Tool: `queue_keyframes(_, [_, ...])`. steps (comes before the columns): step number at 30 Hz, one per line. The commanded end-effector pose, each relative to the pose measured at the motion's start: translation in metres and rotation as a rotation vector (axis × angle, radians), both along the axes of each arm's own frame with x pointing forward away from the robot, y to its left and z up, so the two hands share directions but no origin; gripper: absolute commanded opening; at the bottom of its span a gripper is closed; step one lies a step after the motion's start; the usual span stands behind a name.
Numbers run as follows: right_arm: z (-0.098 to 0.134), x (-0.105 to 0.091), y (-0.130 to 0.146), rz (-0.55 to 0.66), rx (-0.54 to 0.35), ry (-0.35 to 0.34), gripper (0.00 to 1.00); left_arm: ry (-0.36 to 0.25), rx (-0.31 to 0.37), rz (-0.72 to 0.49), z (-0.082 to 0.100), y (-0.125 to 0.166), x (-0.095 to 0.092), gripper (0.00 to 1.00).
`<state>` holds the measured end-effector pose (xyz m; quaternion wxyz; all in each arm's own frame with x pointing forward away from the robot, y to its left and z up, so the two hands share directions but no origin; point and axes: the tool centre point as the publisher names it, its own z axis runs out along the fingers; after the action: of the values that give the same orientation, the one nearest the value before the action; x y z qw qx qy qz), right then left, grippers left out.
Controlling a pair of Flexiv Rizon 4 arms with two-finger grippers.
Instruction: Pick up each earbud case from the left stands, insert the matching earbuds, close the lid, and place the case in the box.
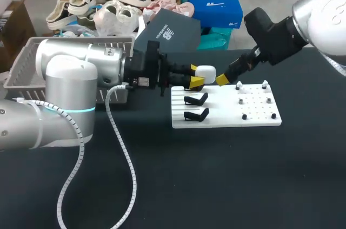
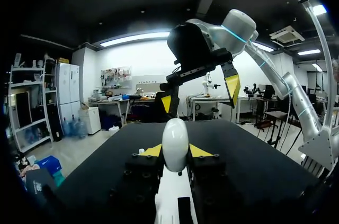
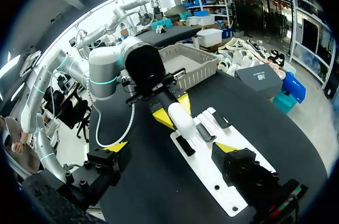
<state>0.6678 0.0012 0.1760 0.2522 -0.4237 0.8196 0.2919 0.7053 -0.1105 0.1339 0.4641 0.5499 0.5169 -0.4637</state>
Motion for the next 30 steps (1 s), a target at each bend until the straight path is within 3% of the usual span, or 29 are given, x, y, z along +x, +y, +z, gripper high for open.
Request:
queue_keyframes(1, [-0.003,-0.004,0.004,-0.037,-0.023,-0.032,1.00,-0.008,-0.006,0.009,0.001,-0.002,0.000,0.00])
queue_keyframes(18, [-0.009,-0.019,0.004,-0.237,-0.046,-0.217,1.00,-0.008,-0.006,0.009,0.001,-0.002,0.000,0.00])
queue_keyframes(30, [-0.014,0.000,0.010,-0.273,-0.062,-0.207,1.00,-0.008,-0.006,0.009,0.001,-0.002,0.000,0.00])
